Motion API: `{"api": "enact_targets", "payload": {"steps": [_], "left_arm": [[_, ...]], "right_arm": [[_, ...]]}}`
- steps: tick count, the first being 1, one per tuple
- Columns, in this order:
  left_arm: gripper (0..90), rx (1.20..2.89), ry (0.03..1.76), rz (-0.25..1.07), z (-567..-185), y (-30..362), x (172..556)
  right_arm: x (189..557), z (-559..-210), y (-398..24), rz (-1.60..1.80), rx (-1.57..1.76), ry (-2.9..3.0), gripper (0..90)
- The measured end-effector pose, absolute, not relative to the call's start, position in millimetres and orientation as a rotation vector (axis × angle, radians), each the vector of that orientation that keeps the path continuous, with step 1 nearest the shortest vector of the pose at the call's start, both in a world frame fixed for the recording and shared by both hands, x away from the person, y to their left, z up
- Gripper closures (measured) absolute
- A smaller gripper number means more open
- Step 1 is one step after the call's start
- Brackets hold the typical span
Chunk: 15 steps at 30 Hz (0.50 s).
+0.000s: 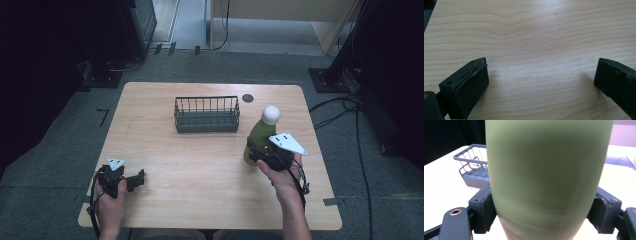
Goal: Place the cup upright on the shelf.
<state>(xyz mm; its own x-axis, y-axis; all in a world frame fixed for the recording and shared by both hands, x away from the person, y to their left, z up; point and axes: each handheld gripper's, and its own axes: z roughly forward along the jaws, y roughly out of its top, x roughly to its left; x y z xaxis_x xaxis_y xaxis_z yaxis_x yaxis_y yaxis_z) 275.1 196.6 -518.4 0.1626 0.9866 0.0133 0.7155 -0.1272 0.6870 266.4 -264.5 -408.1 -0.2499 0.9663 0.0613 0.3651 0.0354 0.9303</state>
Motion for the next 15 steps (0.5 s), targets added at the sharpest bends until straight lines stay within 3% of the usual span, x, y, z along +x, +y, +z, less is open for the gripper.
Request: {"api": "enact_targets", "payload": {"steps": [15], "left_arm": [[0.0,1.903,1.609,0.654,-518,196,275]], "right_arm": [[288,-385,-217,1.274,1.279,1.738,20.8]]}}
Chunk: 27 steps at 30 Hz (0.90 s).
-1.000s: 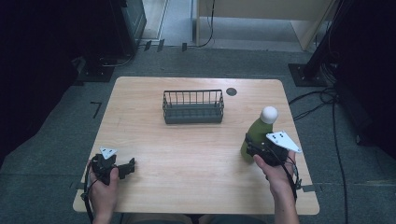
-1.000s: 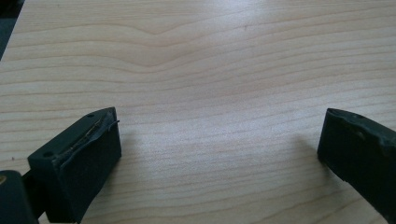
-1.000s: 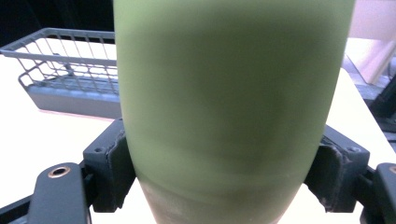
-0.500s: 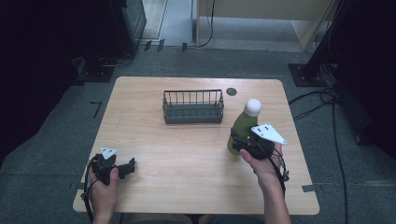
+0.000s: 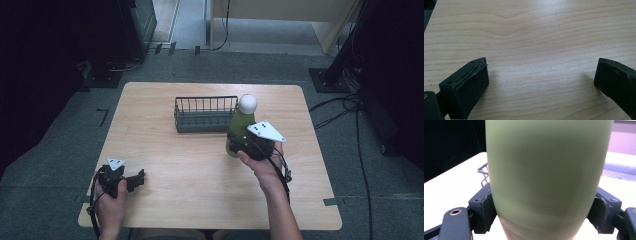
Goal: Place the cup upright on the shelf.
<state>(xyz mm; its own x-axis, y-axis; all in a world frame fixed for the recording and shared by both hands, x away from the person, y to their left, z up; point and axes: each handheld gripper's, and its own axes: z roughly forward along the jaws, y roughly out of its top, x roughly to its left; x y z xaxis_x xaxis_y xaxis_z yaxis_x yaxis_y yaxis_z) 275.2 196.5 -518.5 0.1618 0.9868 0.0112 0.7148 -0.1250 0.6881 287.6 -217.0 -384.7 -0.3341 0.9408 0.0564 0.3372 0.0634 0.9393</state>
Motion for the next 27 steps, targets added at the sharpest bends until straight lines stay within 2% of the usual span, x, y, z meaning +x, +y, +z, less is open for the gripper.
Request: {"api": "enact_targets", "payload": {"steps": [16,27], "left_arm": [[0.0,1.903,1.61,0.654,-518,196,275],[0.0,1.903,1.61,0.654,-518,196,275]], "right_arm": [[316,-353,-177,1.31,1.194,1.756,20.8],[340,-336,-164,1.336,1.198,1.751,20.8]]}}
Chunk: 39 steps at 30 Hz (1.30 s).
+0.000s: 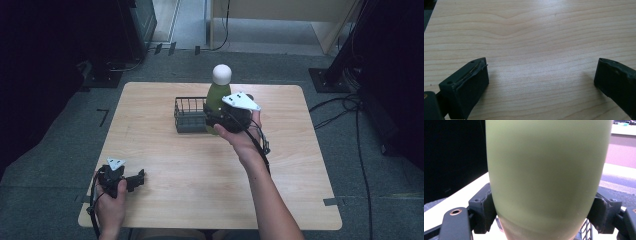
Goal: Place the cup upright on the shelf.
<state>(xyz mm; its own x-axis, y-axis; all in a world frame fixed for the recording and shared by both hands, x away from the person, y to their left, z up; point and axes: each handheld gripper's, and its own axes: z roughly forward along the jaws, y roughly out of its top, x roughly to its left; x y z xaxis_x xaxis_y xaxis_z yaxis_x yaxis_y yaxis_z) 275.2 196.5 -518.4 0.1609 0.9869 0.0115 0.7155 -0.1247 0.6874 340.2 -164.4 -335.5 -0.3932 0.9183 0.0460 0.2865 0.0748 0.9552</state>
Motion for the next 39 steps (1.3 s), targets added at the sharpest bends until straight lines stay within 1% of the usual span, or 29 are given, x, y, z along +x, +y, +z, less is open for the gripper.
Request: {"api": "enact_targets", "payload": {"steps": [8,17,24,28,39], "left_arm": [[0.0,1.902,1.61,0.655,-518,196,275],[0.0,1.903,1.61,0.655,-518,196,275],[0.0,1.903,1.61,0.654,-518,196,275],[0.0,1.905,1.609,0.654,-518,197,275],[0.0,1.905,1.609,0.654,-518,197,275]], "right_arm": [[362,-321,-157,1.335,1.192,1.734,20.8],[391,-320,-152,1.312,1.223,1.706,20.8],[419,-335,-145,1.267,1.239,1.686,20.8],[429,-343,-142,1.244,1.226,1.689,20.8],[441,-365,-136,1.197,1.246,1.721,20.8]]}}
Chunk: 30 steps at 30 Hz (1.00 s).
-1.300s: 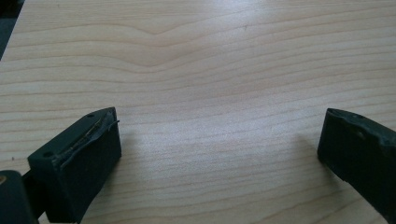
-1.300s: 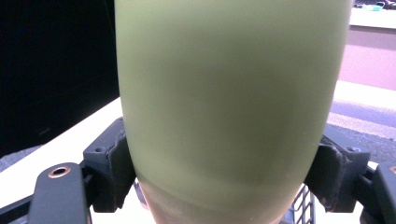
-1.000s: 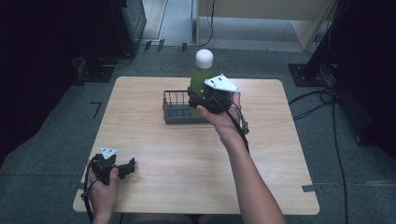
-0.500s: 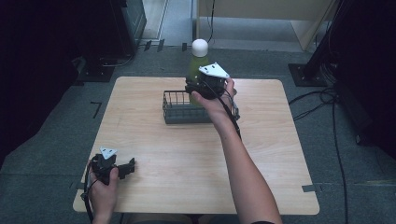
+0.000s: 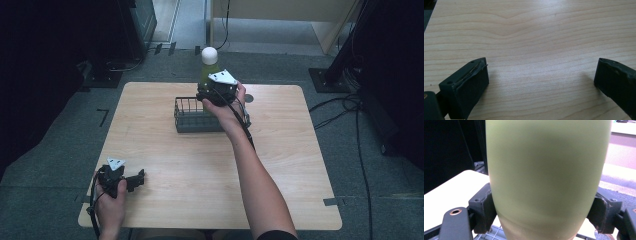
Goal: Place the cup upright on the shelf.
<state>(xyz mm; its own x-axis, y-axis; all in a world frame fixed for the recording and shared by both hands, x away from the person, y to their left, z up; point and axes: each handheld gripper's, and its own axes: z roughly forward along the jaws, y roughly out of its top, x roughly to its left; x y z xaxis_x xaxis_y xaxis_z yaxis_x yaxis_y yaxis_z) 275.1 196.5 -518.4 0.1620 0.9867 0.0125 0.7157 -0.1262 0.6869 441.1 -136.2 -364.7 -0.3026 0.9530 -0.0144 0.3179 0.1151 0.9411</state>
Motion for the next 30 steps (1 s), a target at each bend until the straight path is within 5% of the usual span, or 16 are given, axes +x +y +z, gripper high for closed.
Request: {"api": "enact_targets", "payload": {"steps": [30], "left_arm": [[0.0,1.905,1.609,0.654,-518,197,275]], "right_arm": [[442,-397,-149,1.226,1.345,1.728,17.8]]}}
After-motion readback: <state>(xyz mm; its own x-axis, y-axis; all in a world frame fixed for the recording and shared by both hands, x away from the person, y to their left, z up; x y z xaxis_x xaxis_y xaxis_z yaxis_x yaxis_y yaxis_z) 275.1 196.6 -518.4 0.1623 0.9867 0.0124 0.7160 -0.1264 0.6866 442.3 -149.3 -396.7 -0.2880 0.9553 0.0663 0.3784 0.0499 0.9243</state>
